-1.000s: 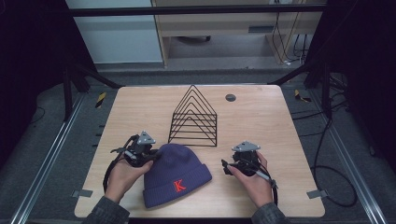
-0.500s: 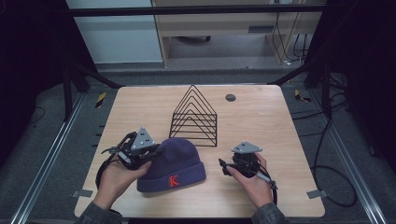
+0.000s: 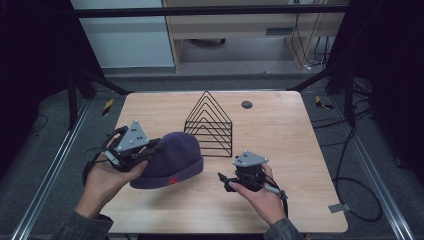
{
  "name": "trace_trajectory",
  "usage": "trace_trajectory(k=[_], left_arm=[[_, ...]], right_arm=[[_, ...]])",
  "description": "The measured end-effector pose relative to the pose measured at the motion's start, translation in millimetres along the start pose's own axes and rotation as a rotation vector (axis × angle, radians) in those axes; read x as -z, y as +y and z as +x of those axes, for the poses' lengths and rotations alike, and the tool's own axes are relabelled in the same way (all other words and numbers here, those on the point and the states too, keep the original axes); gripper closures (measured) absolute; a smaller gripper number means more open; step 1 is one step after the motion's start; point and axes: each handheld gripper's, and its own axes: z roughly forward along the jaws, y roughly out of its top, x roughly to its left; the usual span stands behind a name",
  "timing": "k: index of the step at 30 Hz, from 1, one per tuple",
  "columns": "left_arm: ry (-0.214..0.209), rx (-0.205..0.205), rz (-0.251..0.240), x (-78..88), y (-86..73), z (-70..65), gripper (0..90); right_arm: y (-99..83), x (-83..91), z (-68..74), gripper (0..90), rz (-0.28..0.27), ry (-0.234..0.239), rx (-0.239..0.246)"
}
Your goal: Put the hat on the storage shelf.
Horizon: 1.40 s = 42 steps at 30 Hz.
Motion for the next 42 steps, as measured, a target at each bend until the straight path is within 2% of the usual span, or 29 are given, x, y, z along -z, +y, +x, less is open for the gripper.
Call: trace_trajectory(k=[4,7,9,12,20,25,29,32,37,42], left_arm=[[0.007,-0.009,-0.025,10.0,10.6,10.5,80.1],[-0.002,-0.001,-0.04,13.4,16.7,15.8,80.1],[-0.006,-0.004,-0.042,13.9,19.5,17.7,80.1],[-0.011,-0.011,-0.046,13.8,21.3,18.6,80.1],[-0.04,-0.018,-0.056,14.5,19.3,20.0,80.0],[-0.057,-0.027,-0.06,11.5,17.4,18.7,80.0],[-0.064,-0.023,-0.066,8.5,16.8,19.1,80.0],[-0.063,-0.015,-0.063,6.0,16.3,19.9,80.0],[-0.061,0.007,-0.064,5.2,15.2,23.4,79.9],[-0.056,0.026,-0.07,5.2,15.4,26.1,79.8]], right_arm=[[10.1,-5.8,3.5,21.8,0.005,0.034,0.015],[20.9,-8.4,5.6,25.6,0.009,0.065,0.028],[31.9,-9.8,9.1,28.5,0.016,0.08,0.053],[42.4,-14.1,12.0,30.1,0.04,0.087,0.086],[58.3,-31.2,12.6,29.4,0.085,0.176,0.107],[63.8,-37.8,14.8,30.1,0.093,0.194,0.122],[66.4,-42.9,16.3,36.9,0.099,0.22,0.134],[66.2,-45.3,18.4,46.8,0.102,0.241,0.149],[65.7,-42.8,21.0,59.9,0.102,0.239,0.163],[66.6,-35.8,20.6,68.1,0.088,0.247,0.172]])
